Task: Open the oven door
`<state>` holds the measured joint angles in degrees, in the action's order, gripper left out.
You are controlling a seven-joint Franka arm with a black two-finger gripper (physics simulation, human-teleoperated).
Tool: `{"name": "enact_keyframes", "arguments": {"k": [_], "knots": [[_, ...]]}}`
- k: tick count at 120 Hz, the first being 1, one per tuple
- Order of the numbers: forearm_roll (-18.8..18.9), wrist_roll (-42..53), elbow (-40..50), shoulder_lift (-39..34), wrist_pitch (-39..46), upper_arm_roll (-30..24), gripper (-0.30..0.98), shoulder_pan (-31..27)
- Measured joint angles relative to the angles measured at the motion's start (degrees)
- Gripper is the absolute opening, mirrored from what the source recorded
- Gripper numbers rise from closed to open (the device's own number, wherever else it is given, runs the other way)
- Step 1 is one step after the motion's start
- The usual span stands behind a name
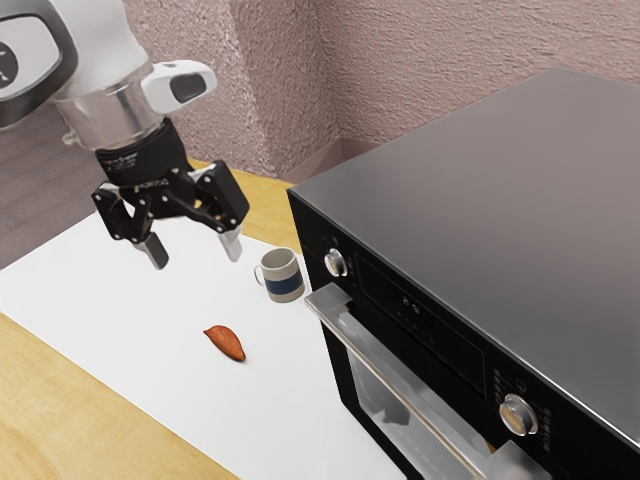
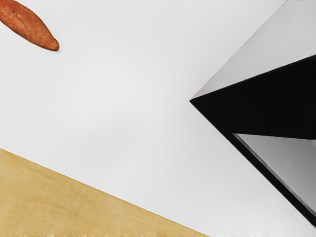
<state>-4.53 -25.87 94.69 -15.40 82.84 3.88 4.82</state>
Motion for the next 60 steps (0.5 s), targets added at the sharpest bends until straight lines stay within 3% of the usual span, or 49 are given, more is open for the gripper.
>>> {"name": "enact_keyframes", "arguments": {"k": [10, 30, 35, 44, 60], "knots": [[0.0, -2.2, 1.7, -3.5, 0.5, 0.0, 0.69, 1.0], [0.2, -5.7, 22.7, -29.1, 4.6, 0.5, 0.69, 0.4], [0.9, -6.5, 26.8, -33.3, 6.3, 2.0, 0.69, 3.7], [2.6, -7.9, 29.1, -34.1, 9.6, 6.0, 0.68, 10.4], [0.3, -15.3, 30.0, -29.9, 19.1, 6.9, 0.68, 18.0]]}}
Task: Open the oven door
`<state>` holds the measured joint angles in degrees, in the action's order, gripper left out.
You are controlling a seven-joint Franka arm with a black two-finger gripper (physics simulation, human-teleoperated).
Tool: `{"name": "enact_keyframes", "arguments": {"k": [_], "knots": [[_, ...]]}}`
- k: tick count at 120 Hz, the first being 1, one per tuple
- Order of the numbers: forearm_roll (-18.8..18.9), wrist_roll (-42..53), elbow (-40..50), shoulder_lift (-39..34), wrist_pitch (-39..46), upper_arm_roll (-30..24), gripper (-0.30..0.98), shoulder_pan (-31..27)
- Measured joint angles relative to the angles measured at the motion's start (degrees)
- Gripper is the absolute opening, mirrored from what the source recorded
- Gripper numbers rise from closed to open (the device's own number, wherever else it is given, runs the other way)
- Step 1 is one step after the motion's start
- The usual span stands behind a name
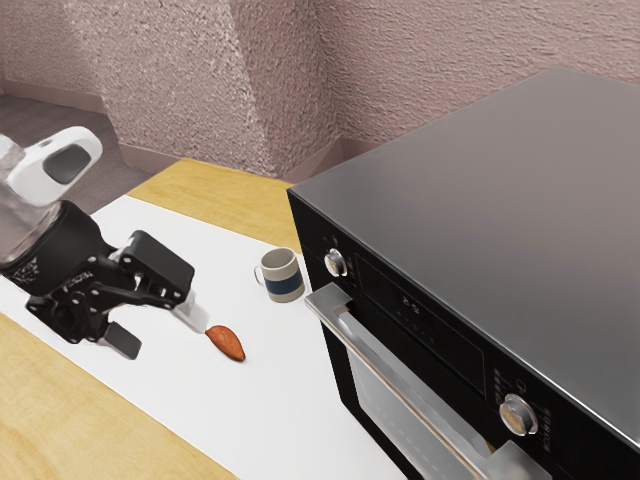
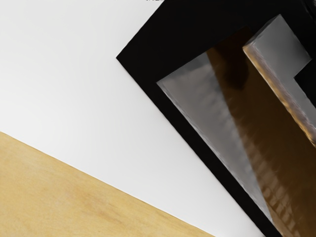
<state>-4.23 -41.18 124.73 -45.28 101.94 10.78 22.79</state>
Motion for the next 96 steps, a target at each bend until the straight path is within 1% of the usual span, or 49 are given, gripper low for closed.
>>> {"name": "enact_keyframes", "arguments": {"k": [10, 17, 24, 35, 64, 78, 96], "knots": [[-0.4, -6.2, 1.8, -0.2, 4.7, -0.7, 0.69, 3.5], [0.9, -11.2, 2.8, -0.4, 7.7, -1.1, 0.69, 6.4], [1.9, -16.0, 3.2, -0.4, 10.0, -1.4, 0.69, 7.8], [2.8, -23.0, 3.5, -0.4, 12.6, -1.7, 0.69, 8.5], [4.0, -37.3, 5.5, -0.6, 15.6, -1.7, 0.68, 12.2], [5.1, -42.5, 5.7, 0.1, 16.3, -1.7, 0.68, 13.8], [5.9, -47.7, 5.6, 1.7, 17.4, -1.7, 0.68, 14.4]]}}
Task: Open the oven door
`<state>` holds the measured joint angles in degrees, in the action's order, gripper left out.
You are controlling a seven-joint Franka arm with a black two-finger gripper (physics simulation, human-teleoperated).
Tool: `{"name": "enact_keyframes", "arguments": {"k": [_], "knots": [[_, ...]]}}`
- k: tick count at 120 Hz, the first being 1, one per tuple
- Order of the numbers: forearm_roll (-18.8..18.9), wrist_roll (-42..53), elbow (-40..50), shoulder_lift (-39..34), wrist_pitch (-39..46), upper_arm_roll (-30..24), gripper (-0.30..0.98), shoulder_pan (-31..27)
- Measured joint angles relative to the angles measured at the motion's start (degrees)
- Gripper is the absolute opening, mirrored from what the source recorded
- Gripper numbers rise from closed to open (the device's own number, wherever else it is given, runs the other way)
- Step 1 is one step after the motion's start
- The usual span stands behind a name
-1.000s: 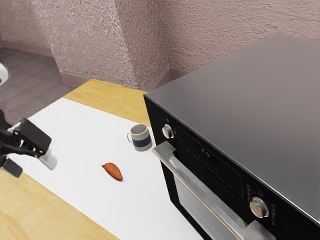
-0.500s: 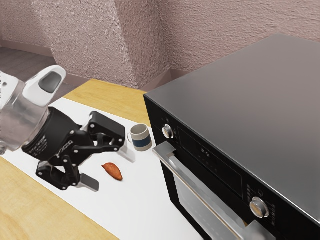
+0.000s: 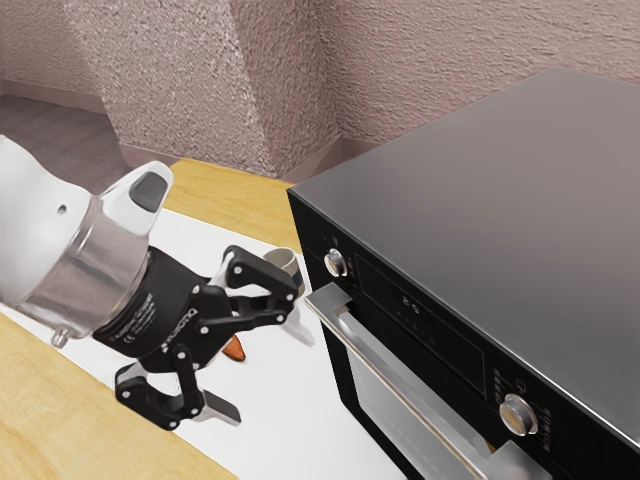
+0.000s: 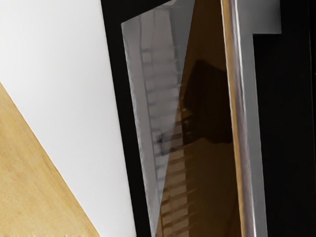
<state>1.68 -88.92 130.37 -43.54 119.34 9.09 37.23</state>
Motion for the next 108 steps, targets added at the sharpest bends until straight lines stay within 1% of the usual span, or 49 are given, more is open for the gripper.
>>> {"name": "enact_keyframes", "arguments": {"k": [26, 48, 78, 108], "knots": [[0.5, -5.6, 0.0, 2.2, 2.5, 0.0, 0.68, 0.4], [0.6, -8.4, 0.0, 4.6, 4.9, 0.0, 0.68, 0.1], [0.4, -9.8, 0.0, 7.2, 7.1, 0.6, 0.69, -0.5], [-1.0, -9.6, 4.5, 7.3, 9.8, 0.6, 0.68, -2.9]]}}
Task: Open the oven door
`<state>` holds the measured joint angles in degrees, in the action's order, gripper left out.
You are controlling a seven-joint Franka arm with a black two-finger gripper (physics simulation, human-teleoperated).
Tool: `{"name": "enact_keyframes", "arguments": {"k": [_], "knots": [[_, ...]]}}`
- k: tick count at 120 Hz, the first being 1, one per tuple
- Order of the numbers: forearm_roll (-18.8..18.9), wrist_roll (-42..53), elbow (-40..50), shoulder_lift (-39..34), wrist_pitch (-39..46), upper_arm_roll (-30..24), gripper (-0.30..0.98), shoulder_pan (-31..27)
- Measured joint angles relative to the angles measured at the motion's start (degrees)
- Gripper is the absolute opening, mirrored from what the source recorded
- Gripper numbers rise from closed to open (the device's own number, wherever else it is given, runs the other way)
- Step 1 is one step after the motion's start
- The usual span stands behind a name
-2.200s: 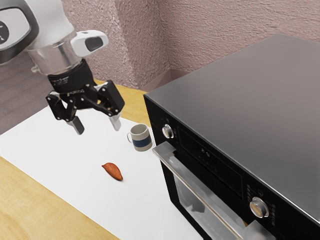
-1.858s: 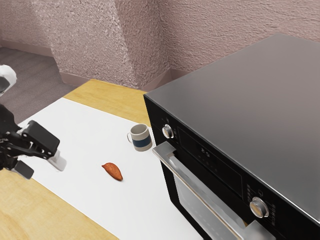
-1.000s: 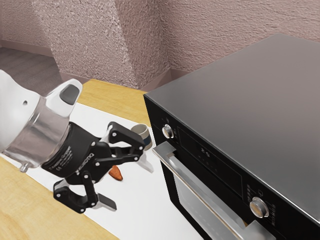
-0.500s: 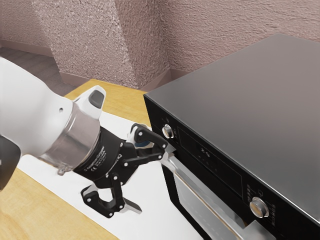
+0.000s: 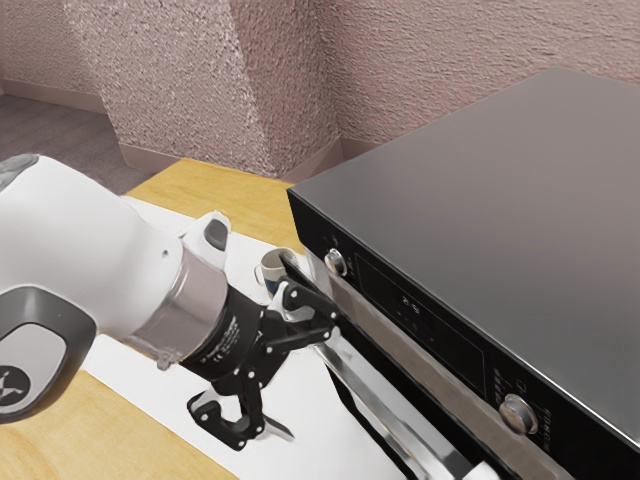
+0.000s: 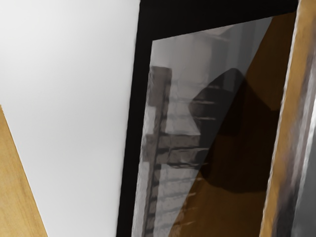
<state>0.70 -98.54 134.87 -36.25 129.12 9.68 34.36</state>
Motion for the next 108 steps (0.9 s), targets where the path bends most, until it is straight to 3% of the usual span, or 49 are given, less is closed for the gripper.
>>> {"name": "enact_keyframes", "arguments": {"k": [7, 16, 37, 48, 54, 65, 73, 82, 108], "knots": [[-0.6, 0.3, 1.9, -1.4, 0.4, -0.6, 0.68, -2.6], [-4.4, 1.2, 6.6, -6.1, 0.9, -6.2, 0.69, -10.9], [-12.7, 4.2, 20.7, -28.8, 0.9, -14.2, 0.67, -25.8], [-16.8, 6.8, 22.4, -37.9, -2.6, -19.9, 0.67, -35.3], [-16.7, 8.7, 14.8, -33.6, -6.8, -20.1, 0.67, -38.2], [-10.1, 13.9, -21.5, -9.2, -23.4, -19.0, 0.67, -43.8], [-6.5, 17.3, -36.7, 5.4, -32.8, -18.1, 0.68, -44.2], [-4.5, 20.3, -41.8, 11.8, -40.1, -17.8, 0.68, -44.6], [-3.9, 25.7, -41.5, 16.3, -49.3, -15.5, 0.69, -44.8]]}}
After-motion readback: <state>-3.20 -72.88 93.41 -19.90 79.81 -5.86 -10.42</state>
